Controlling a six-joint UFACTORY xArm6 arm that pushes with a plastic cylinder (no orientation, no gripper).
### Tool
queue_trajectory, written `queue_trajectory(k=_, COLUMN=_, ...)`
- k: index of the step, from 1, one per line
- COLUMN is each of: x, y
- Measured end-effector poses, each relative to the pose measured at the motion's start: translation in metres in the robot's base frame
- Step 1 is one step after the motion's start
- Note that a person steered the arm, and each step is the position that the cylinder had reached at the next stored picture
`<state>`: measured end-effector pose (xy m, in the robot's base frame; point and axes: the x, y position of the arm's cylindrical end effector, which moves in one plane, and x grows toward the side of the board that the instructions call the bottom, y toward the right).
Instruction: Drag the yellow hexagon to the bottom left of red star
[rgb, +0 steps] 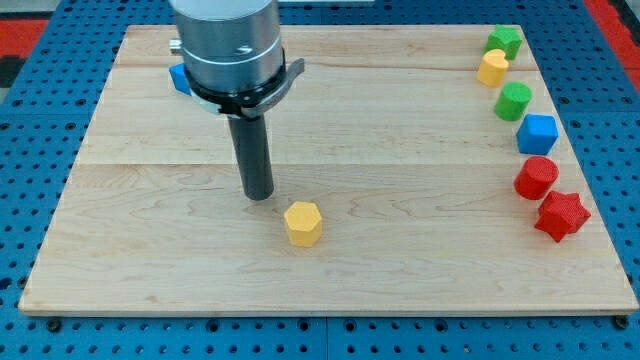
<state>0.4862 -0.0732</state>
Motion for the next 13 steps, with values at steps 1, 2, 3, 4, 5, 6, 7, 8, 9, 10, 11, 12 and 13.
queue_trajectory(k=1, x=0.019, y=0.053)
queue_trajectory(k=2, x=0.032, y=0.125)
queue_trajectory(k=3, x=0.002, y=0.086)
queue_trajectory(k=4, x=-0.007, y=0.028)
queue_trajectory(k=5, x=0.031, y=-0.003)
queue_trajectory(k=6, x=0.049, y=0.072)
queue_trajectory(k=7, x=0.049, y=0.175)
queue_trajectory(k=8, x=0.049, y=0.135)
queue_trajectory(k=9, x=0.064, y=0.104)
queue_trajectory(k=10, x=0.069, y=0.119)
queue_trajectory(k=11, x=0.075, y=0.146)
queue_trajectory(k=12, x=0.077, y=0.180)
queue_trajectory(k=13, x=0.094, y=0.174)
